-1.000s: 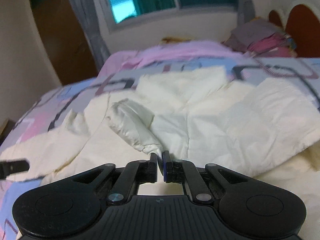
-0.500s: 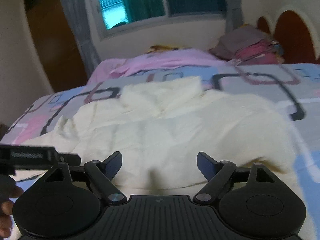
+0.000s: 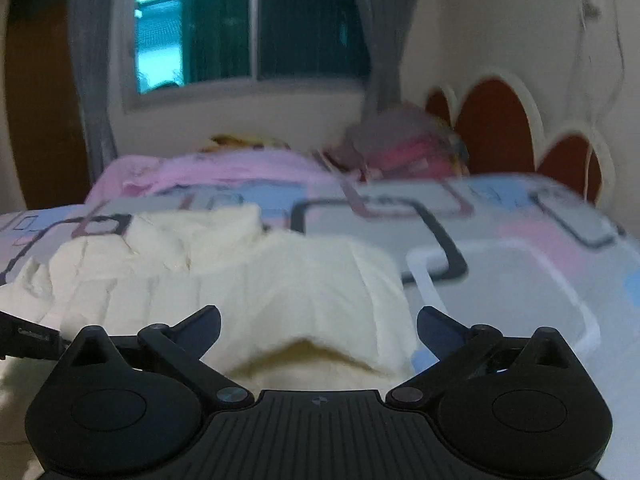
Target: Fold large clothes
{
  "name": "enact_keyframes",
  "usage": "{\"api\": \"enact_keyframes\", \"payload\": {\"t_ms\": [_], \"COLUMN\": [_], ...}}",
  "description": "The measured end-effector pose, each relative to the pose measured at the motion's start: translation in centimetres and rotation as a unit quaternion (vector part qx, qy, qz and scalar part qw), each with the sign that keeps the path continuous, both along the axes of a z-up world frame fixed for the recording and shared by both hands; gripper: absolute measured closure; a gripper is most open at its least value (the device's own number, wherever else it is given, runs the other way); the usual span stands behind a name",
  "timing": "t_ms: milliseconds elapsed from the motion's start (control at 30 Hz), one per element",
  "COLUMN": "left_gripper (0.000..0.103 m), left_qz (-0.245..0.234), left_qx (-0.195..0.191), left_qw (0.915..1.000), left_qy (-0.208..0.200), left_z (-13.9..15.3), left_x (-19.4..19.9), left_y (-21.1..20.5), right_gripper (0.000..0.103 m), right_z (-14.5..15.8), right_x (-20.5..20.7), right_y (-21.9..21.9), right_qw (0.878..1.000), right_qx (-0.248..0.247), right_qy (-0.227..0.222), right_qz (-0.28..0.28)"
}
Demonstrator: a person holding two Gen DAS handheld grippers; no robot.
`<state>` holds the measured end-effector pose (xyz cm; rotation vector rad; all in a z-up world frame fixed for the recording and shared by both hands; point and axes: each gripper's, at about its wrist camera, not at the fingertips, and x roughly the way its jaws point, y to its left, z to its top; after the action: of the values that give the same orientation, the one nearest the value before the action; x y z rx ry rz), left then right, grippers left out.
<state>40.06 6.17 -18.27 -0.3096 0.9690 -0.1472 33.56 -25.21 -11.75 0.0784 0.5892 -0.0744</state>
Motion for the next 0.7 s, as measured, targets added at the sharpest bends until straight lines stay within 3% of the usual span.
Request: {"api": "enact_keyframes", "payload": {"t_ms": [133,233,367,467,500,600,700], "left_gripper": [0.094,0.096,0.097,0.097,0.096,0.087,0.07], "left_qz": [0.009,0.032,0.056,0.054,0.049,0.045,0.061], "left_qx": [0.008,0.022,0.045,0.078,0.083,0.108,0.119], "left_qw": [0.9996,0.9981,0.9958,0.9949,0.9951,0.9928,0.9904], "left_qy": [-0.027,-0.047,-0.057,-0.033,-0.022,-0.025,-0.035], "left_z": [1.0,2.4,3.8,2.4,1.5,0.9,2.2], "left_x": [-0.4,-0.9,-1.3,-0.9,-0.6,-0.5,-1.3], "left_y": [0.2,1.1,2.6,2.4,2.1,0.8,0.9], "right_gripper": [0.003,0.031,0.033,0.033,0.033,0.033,0.033], "right_z": [-2.6,-4.8,-6.6,-6.1,-6.5,-8.3,-7.2], "right_x": [2.3,4.7,6.5,6.3,7.0,8.3,7.7], "right_y": [-1.6,-2.5,-3.9,-4.2,-4.1,-4.5,-5.3], "right_qw": [0.999,0.997,0.995,0.996,0.996,0.99,0.992], "right_qx": [0.001,0.006,0.041,0.043,0.033,0.019,0.033], "right_qy": [0.043,0.075,0.095,0.07,0.083,0.134,0.12], "right_qz": [-0.015,0.003,0.011,0.024,0.027,0.031,0.031]}}
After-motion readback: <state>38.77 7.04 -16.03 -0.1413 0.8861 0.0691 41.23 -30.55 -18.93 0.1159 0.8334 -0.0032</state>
